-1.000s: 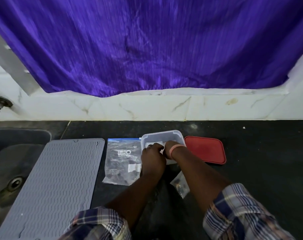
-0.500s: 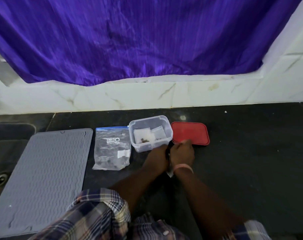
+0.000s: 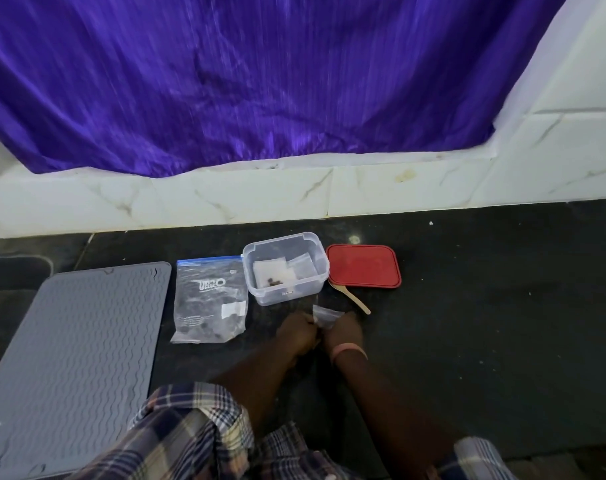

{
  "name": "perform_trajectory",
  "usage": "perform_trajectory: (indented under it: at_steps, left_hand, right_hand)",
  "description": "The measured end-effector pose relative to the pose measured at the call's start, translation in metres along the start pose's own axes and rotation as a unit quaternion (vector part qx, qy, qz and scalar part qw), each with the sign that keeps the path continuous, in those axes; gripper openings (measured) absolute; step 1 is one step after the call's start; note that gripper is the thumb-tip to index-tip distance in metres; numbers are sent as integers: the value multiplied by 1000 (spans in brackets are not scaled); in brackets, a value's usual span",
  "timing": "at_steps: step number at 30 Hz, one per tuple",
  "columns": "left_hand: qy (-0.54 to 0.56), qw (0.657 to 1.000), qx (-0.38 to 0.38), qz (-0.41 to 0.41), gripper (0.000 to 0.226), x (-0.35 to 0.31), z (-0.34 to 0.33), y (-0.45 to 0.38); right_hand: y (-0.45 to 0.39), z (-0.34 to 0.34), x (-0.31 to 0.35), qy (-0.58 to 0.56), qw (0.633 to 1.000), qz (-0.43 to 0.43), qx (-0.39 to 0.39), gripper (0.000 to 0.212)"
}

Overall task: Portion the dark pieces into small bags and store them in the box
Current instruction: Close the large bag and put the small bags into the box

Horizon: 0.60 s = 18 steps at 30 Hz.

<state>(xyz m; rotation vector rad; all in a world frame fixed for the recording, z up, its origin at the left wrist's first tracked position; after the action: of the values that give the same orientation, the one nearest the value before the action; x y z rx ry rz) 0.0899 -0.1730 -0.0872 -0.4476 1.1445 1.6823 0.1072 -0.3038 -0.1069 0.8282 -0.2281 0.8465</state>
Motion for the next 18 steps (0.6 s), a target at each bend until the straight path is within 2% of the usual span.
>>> perform_trajectory:
  at_steps: [4,8,10,14,18]
  left_hand:
    - [61,998,-31,4,4,-4,9,8]
    - [100,991,-37,-86,11,-31,10,15]
    - [114,982,-58,-137,8,-49,14,23]
    - [170,950,-177,-193,8,-67,37,25]
    - [214,918,-285,-175,23,-61,77,14]
  right_hand:
    - [6,2,-4,-54,998,3,-12,46]
    - [14,29,-4,-195,965,132,-119,38]
    - [17,35,-2,-278,941,157,-108,39]
    - [25,53,29,-340,914,197,-103,18]
    - [27,56,74,-341,911,219,-75,13]
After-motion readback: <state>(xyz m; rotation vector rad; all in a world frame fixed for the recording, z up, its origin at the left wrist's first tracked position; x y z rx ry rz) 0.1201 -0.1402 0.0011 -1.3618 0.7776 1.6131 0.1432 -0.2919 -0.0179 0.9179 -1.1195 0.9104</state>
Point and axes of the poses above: each hand's wrist, its own y-axis away from the middle knuckle, its own z-axis out of the back of the hand, x = y × z, the point moved 7 cm from there along -y, towards the middle knuckle, and after that the axes turned 6 degrees about -z, right-handed, at the moved point
